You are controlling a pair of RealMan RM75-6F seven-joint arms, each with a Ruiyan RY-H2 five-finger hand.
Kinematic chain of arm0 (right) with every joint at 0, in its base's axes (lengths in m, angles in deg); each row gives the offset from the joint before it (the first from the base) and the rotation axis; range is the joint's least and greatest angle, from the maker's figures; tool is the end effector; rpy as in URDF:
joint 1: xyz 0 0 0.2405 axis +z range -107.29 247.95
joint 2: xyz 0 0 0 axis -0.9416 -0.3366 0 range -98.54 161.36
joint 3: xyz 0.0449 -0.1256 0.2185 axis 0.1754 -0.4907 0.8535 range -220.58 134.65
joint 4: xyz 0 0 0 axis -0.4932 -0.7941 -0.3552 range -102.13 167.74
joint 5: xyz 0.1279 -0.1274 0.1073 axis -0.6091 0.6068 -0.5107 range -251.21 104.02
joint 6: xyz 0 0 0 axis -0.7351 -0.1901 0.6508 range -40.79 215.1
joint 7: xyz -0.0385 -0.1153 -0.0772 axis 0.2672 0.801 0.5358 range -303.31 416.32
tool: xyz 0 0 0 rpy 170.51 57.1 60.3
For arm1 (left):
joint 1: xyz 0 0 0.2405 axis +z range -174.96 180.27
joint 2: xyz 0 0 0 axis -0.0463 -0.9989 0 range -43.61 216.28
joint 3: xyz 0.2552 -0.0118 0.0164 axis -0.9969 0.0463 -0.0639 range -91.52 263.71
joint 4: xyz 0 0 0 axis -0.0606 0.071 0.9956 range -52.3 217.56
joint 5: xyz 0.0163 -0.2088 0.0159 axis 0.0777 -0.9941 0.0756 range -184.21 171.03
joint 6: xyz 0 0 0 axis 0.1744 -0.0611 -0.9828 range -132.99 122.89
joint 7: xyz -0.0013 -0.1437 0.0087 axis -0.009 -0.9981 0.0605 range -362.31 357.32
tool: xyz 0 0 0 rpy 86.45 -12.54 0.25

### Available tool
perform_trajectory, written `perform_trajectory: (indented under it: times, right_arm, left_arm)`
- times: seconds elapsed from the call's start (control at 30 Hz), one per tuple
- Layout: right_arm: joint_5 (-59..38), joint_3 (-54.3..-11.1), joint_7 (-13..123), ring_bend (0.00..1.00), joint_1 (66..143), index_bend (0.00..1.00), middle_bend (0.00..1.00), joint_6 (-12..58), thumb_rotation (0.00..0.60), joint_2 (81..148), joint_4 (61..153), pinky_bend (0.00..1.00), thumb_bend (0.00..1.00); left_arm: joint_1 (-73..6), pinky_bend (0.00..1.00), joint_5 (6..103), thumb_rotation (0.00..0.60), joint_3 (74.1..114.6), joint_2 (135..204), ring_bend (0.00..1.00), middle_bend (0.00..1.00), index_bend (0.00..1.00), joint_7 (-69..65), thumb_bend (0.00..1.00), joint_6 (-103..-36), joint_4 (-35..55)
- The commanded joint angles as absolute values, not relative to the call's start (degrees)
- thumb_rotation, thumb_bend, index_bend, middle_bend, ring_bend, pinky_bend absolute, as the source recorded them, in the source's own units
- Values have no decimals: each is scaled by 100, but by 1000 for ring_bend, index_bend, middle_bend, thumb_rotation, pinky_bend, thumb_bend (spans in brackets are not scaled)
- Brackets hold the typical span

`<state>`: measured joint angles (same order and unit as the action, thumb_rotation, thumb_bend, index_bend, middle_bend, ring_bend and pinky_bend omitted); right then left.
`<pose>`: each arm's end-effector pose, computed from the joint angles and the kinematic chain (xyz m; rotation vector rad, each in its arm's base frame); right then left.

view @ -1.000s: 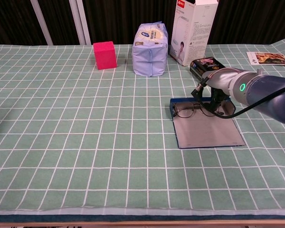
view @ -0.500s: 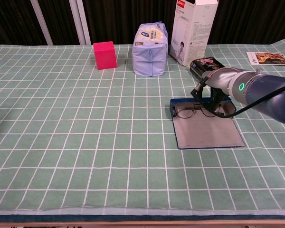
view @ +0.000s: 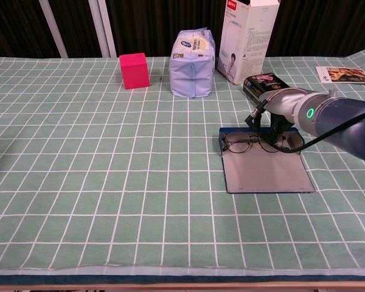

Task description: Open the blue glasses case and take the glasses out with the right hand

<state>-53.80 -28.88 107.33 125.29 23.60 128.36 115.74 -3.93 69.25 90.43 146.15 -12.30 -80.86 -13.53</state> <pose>-0.1312 -0.3699 -0.0461 1.6660 -1.0523 0.4852 -0.3270 0.1925 0.1685 -1.2417 -1.1828 -0.8953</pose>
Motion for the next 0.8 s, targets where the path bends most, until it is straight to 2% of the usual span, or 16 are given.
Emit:
perform_trajectory:
  times: [0.03, 0.37, 0.8]
  right_arm:
    - [-5359, -2869, 10714, 1000, 12527, 471, 969, 2346, 600, 12829, 11591, 1000, 593]
    - [-4973, -2678, 10251, 1000, 12433, 486, 969, 2157, 600, 12895, 11688, 1000, 592]
    - [-4041, -2524, 9489, 1000, 12214, 504, 969, 1554, 600, 13382, 11442, 1000, 592]
  left_arm:
    - [-392, 0, 6925, 600, 9042, 14616, 0, 0, 0, -1231, 0, -8087, -1352]
    - [-386, 0, 6937, 600, 9044, 14611, 0, 0, 0, -1257, 0, -8099, -1356]
    - [-377, 0, 6972, 600, 9028, 14599, 0, 0, 0, -1292, 0, -8106, -1369]
